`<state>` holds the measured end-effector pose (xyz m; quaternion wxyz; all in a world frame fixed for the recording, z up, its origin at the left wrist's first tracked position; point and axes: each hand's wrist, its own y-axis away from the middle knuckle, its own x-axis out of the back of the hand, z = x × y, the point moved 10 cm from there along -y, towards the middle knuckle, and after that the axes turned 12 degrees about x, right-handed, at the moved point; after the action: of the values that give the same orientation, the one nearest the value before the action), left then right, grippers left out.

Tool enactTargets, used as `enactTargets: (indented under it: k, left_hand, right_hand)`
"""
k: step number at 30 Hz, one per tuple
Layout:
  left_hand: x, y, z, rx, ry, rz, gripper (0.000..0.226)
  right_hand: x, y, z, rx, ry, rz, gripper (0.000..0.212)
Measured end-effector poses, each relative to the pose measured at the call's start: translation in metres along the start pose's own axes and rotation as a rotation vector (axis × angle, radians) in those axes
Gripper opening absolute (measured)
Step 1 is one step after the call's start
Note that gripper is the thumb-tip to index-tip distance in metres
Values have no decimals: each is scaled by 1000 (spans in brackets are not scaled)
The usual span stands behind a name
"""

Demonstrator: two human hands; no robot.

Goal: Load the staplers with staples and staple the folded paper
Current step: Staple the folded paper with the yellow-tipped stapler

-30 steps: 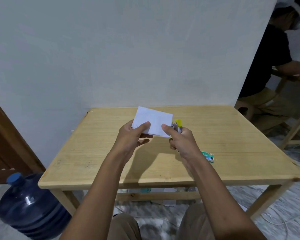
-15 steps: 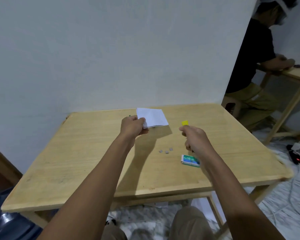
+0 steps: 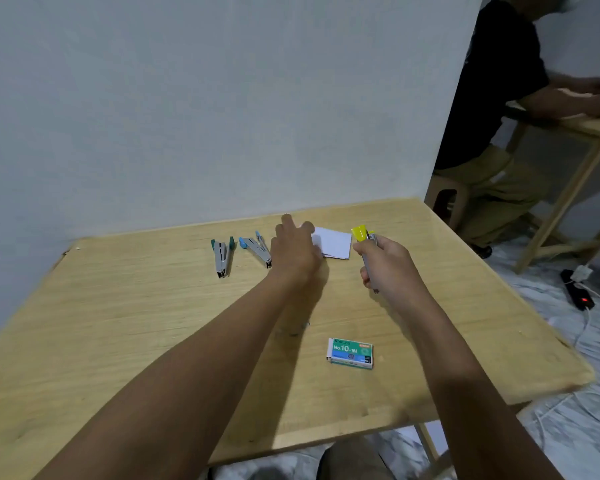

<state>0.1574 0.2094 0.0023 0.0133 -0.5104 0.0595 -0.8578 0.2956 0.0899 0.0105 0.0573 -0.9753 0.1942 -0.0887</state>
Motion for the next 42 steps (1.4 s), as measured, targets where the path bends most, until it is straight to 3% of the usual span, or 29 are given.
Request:
enactTargets:
  k: [8,15,20,23,26,28,32,36,42]
  left_hand:
    - [-27,5,10,-105,-23,-67,30]
    - [-30,-1,12,-124,46,-171,32]
    - [60,23,-49,-128,218,61,46]
    - [105,37,-133,47,170,231,44]
    - [106,44,-205,271,-60,127,48]
    - [104,49,-226,330,-143,44,42]
    - [108,45,-237,335,-137,8,52]
    - [108,40,-244,311,-193,-15,57]
    - [106,35,-254,262,-207,-94,58]
  right_hand:
    - [-2,-1,6,-36,-53,19,17]
    - [-2,3,-7,55,5,22,16]
    - [-14,13,-15,80,38,-13,14]
    - [-40,22,-19,80,41,-56,15]
    - [-70,31,-23,115,64,-113,15]
    - [-91,37,-26,139,75,-156,13]
    - [-133,46,-24,105,122,-240,11]
    - [-186,45,-23,102,301,-353,34]
    - [-258,17,-37,186,603,-422,28]
